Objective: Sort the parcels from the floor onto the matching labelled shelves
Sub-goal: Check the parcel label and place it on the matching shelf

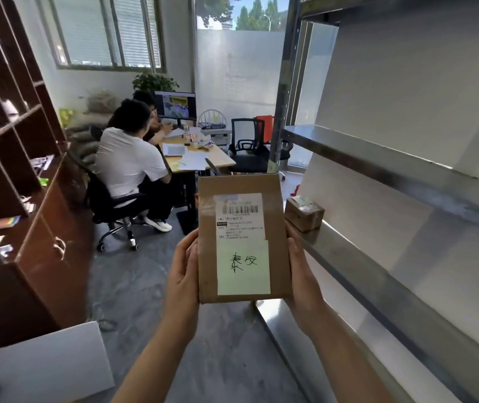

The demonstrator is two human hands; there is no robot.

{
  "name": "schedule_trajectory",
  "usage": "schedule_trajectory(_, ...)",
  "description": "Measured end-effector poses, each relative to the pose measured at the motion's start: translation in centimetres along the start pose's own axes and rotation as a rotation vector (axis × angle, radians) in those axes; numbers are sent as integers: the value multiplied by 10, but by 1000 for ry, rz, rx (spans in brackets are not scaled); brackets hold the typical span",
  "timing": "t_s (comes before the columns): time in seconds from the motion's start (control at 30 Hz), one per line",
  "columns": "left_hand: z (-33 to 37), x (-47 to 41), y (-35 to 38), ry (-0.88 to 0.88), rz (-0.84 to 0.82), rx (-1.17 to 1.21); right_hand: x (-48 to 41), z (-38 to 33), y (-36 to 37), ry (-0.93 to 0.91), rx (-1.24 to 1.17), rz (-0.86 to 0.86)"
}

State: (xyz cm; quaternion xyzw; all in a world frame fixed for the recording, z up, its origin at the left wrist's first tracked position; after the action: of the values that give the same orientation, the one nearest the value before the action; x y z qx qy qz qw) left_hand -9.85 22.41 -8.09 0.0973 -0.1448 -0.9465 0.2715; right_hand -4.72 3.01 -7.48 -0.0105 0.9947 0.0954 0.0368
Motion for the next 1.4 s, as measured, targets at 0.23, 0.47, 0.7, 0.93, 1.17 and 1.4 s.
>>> schedule_trajectory(0.23,-18,-53,12,24,97,-45,-74,21,15,23,-8,-87)
schedule_trajectory(0.47,-37,-116,46,21,176,-121,-162,41,15,83,-63,-144)
schedule_trajectory(0.7,-78,-153,84,-42,207,-123,-224,61,-6,140,-92,-148)
schedule_trajectory(0.93,-100,-193,100,-81,221,-107,-265,67,-7,146,-87,-135)
schedule_trajectory(1.17,-107,-246,97,-87,160,-97,-304,74,18,123,-55,-85)
schedule_trajectory(1.4,-93,-331,67,-90,96,-83,-347,85,83,85,-83,10)
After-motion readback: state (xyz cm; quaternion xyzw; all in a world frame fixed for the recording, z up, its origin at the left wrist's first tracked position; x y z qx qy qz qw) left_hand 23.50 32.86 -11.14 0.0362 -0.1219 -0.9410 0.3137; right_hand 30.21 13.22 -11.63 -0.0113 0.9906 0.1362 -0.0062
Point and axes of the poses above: each hand's wrist, its own x-axis away from the middle knuckle, its own y-axis out of the palm, z = x × y, the point moved 10 cm from there along -x, towards the middle knuckle, and after that the axes turned 11 degrees about z, right-handed, at the moved point
